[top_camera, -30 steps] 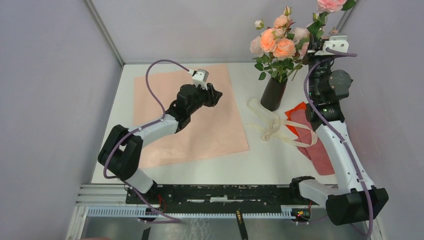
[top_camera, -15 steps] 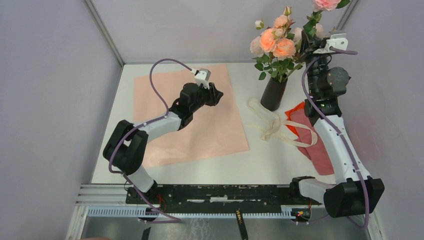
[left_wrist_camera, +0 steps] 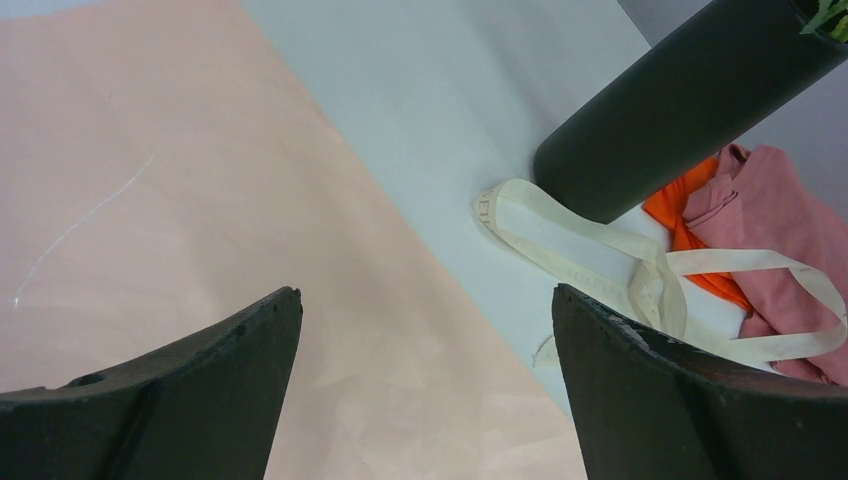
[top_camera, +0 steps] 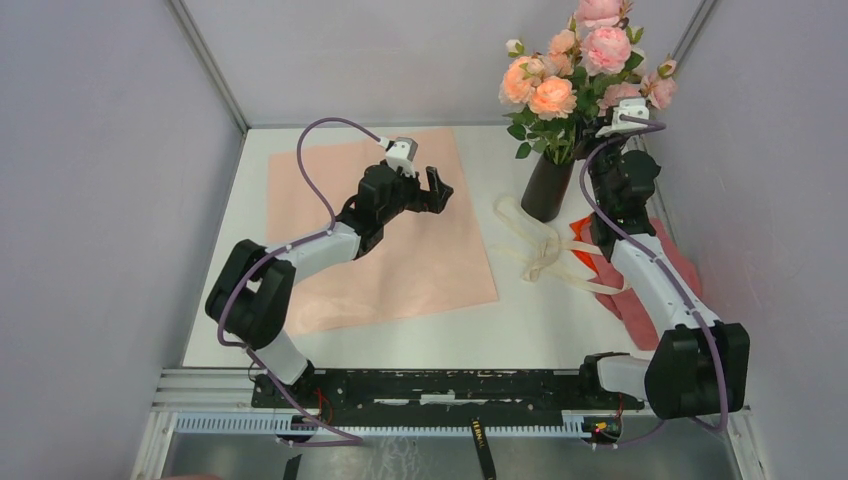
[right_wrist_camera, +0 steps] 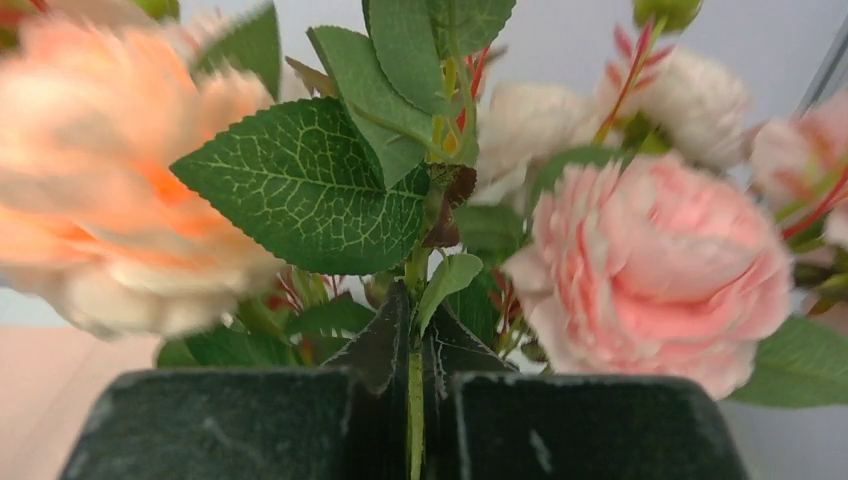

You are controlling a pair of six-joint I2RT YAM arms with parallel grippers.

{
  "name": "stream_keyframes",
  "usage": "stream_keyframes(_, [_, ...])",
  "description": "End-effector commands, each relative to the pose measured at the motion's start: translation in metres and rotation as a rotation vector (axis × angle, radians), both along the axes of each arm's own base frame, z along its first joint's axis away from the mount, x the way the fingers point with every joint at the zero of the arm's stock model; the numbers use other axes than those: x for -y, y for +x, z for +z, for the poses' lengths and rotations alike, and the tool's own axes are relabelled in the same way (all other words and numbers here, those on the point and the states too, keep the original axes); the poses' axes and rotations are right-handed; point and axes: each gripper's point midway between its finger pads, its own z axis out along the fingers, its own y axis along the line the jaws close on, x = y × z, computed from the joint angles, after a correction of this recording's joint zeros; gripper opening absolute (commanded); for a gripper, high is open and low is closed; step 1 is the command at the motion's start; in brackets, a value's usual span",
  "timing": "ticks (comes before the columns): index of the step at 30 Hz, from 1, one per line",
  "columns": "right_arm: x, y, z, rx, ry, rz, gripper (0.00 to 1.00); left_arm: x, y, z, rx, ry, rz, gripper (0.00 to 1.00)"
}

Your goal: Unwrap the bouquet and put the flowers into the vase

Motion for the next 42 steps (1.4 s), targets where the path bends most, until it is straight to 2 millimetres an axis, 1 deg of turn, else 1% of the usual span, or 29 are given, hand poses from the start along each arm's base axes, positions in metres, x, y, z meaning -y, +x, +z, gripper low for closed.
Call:
stream_keyframes(1, [-0.003,0.002,-0.011,0.014,0.023,0.026,0.0,-0.003,0.005,0.02,0.048,-0.022,0.02,1.0])
stream_keyframes(6, [-0.004,0.006,-0.041,-0.039,0.018,0.027,0.0,-0.004,0.002,0.023,0.06,-0.03,0.013,1.0])
stream_keyframes(10, [-0.005,0.008,-0.062,-0.072,0.013,0.029,0.0,-0.004,-0.001,0.024,0.064,-0.04,0.012,1.0])
stream_keyframes(13, [-0.006,0.009,-0.073,-0.09,0.018,0.034,0.0,-0.005,-0.003,0.023,0.06,-0.046,0.009,1.0])
stream_keyframes(16, [-0.009,0.009,-0.078,-0.101,0.016,0.053,0.0,-0.008,-0.002,0.025,0.061,-0.054,0.034,1.0])
stream_keyframes(17, [-0.011,0.006,-0.076,-0.099,0.014,0.063,0.04,-0.012,-0.002,0.027,0.062,-0.056,0.054,1.0])
stream_keyframes(18, [-0.013,0.004,-0.074,-0.096,0.013,0.073,0.13,-0.014,-0.001,0.027,0.062,-0.055,0.069,1.0])
stream_keyframes(19, [-0.015,0.001,-0.07,-0.086,0.009,0.089,0.25,-0.016,0.0,0.028,0.062,-0.055,0.08,1.0])
stream_keyframes(21, [-0.017,-0.007,-0.061,-0.067,0.002,0.102,0.46,-0.017,-0.001,0.028,0.061,-0.063,0.084,1.0])
stream_keyframes(22, [-0.017,-0.011,-0.055,-0.056,-0.002,0.105,0.55,-0.016,-0.001,0.028,0.059,-0.066,0.084,1.0])
stream_keyframes(24, [-0.016,-0.019,-0.046,-0.037,-0.008,0.105,0.64,-0.015,-0.001,0.027,0.052,-0.074,0.082,1.0])
stream_keyframes(26, [-0.016,-0.027,-0.038,-0.02,-0.013,0.107,0.7,-0.012,-0.001,0.025,0.045,-0.078,0.071,1.0])
stream_keyframes(29, [-0.014,-0.036,-0.031,0.0,-0.02,0.098,0.72,-0.009,-0.002,0.026,0.041,-0.086,0.058,1.0])
stream_keyframes(30, [-0.013,-0.037,-0.032,-0.003,-0.02,0.092,0.73,-0.009,-0.002,0.026,0.038,-0.089,0.055,1.0])
stream_keyframes(33, [-0.01,-0.043,-0.031,0.001,-0.02,0.084,0.73,-0.008,-0.003,0.028,0.037,-0.098,0.053,1.0])
stream_keyframes(37, [-0.01,-0.057,-0.027,0.027,-0.008,0.089,0.74,-0.009,-0.001,0.033,0.032,-0.114,0.068,1.0])
stream_keyframes(39, [-0.011,-0.064,-0.026,0.036,-0.001,0.097,0.74,-0.005,0.001,0.035,0.015,-0.12,0.061,1.0])
stream_keyframes(42, [-0.012,-0.075,-0.023,0.054,-0.002,0.111,0.76,0.001,-0.001,0.041,0.011,-0.155,0.037,1.0])
